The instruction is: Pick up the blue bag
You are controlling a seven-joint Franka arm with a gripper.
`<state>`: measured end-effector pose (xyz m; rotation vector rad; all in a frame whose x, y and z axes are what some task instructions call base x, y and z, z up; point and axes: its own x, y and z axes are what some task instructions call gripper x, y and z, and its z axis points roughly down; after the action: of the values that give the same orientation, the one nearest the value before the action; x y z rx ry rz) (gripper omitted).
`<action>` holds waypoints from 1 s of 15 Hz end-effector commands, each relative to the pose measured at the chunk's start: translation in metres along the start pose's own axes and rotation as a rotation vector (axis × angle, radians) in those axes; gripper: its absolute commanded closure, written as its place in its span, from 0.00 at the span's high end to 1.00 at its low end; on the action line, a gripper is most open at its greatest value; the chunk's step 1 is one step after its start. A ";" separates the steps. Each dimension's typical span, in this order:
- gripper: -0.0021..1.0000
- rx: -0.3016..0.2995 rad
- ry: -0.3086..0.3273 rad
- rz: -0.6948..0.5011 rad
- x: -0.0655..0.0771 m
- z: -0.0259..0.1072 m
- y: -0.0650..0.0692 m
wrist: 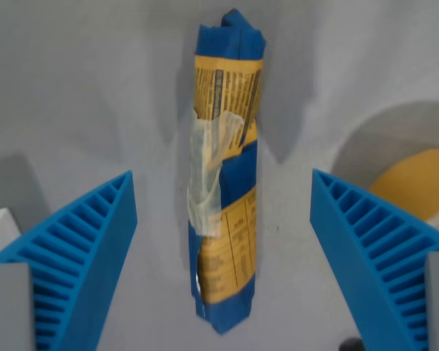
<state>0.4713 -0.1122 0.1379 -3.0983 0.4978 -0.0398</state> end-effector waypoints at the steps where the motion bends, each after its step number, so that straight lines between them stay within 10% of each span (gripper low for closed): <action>1: 0.00 0.062 0.111 0.014 -0.005 0.017 -0.002; 15: 0.00 0.062 0.111 0.014 -0.005 0.017 -0.002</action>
<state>0.4739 -0.1119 0.1208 -3.1022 0.4968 -0.0608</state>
